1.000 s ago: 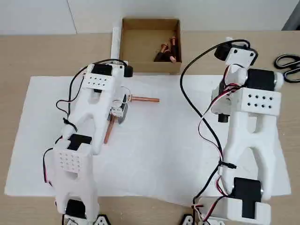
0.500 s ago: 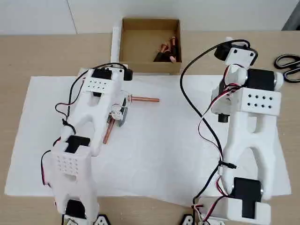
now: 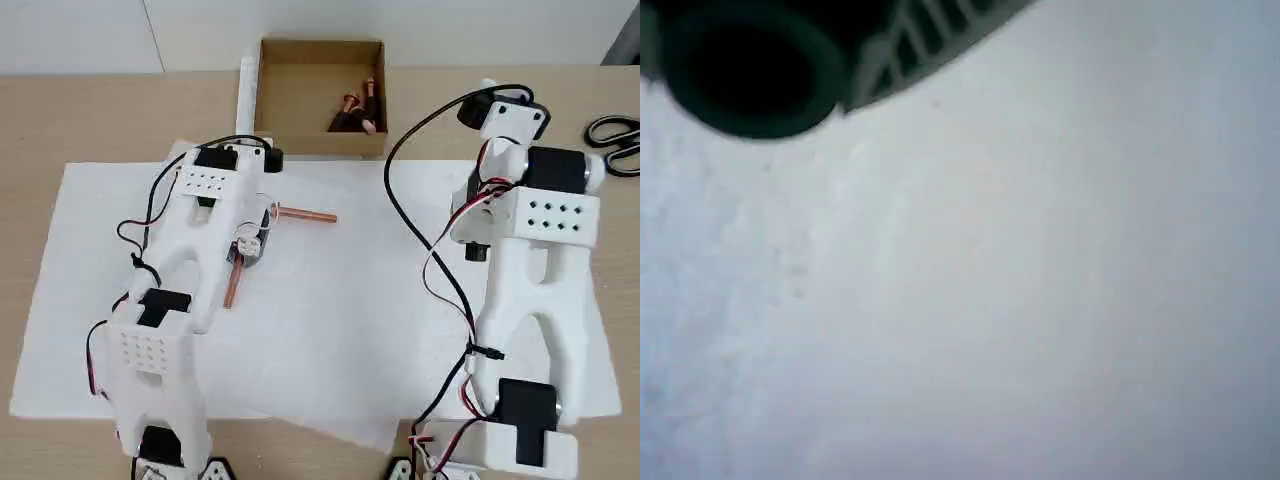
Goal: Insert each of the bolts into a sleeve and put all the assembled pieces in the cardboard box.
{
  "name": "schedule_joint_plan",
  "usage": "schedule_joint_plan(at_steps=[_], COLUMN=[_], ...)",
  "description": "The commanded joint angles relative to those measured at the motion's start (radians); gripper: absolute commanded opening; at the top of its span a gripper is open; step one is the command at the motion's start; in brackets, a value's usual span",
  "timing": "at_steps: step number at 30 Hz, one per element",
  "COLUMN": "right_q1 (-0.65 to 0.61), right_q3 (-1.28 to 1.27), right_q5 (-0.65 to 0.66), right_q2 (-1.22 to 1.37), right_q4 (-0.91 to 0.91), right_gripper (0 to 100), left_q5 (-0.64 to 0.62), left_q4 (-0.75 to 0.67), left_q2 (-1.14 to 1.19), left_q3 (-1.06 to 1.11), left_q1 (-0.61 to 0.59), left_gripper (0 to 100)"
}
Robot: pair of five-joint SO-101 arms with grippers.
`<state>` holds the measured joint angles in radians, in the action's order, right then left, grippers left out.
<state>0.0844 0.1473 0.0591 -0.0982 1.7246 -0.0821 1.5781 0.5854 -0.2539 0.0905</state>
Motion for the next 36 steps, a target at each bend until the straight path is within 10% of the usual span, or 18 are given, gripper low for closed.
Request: schedule_joint_plan(at_steps=[1,17,26,36], right_q1=[-0.005,-0.008,-0.226,-0.272], right_q3=[0.005,0.005,0.005,-0.284], right_q5=[-0.009,-0.009,-0.009,-0.008], right_q2=[-0.048,-0.048,-0.067,-0.527], right_q4=[-0.001,-0.001,-0.019,-0.274], right_gripper=[0.4,0.4,0.8,0.8], left_q5=[-0.008,-0.051,-0.052,-0.018], left_q4=[-0.011,0.175,0.176,0.175], left_q2=[-0.038,-0.040,-0.163,-0.468], left_q3=[0.002,-0.269,-0.275,-0.120], left_q1=[-0.021,0.144,0.140,0.054], left_gripper=[1,1,1,1])
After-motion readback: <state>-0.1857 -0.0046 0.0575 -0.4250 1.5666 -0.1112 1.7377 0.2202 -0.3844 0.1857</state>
